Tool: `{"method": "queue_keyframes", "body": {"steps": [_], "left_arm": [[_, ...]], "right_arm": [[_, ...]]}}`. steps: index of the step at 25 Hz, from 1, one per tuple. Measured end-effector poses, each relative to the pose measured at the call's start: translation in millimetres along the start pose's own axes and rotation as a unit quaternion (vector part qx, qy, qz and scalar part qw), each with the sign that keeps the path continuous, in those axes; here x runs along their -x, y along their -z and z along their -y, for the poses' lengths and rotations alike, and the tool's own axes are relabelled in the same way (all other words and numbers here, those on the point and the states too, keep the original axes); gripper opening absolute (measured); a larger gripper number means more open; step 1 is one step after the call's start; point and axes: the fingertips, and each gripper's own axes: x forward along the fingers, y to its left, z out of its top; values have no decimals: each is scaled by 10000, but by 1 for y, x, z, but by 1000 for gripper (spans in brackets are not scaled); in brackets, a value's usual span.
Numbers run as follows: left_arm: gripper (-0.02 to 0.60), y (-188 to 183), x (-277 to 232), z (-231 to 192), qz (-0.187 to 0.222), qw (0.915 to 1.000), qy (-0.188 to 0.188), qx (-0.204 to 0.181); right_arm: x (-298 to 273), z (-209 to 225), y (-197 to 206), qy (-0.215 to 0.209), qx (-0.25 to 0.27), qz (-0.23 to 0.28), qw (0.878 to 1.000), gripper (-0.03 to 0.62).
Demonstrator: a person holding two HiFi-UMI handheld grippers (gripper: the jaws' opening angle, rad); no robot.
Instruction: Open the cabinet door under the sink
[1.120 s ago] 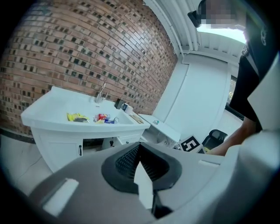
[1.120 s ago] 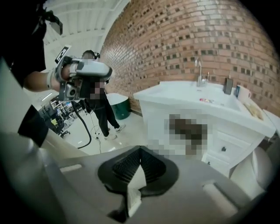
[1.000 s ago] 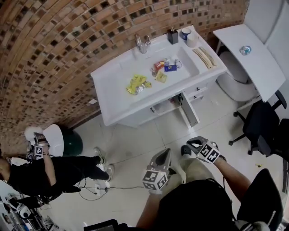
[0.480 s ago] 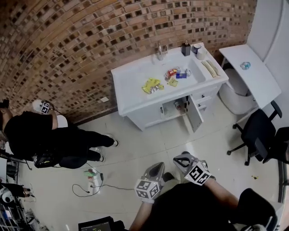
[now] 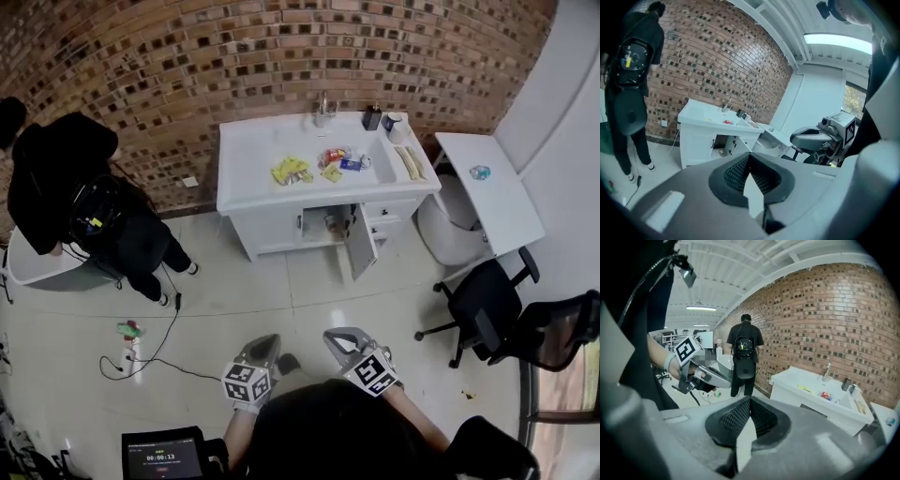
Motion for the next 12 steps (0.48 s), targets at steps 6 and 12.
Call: {"method": "queue_keyframes", "body": {"steps": [6, 12], "left_arm": [[15, -13, -18, 50, 86, 9998, 53, -173], [15, 21, -64, 187, -23, 9974, 713, -134]], "right_arm": [[60, 27, -17, 243, -125, 523, 9983, -8], [150, 30, 42, 273, -603, 472, 9967, -9]]}}
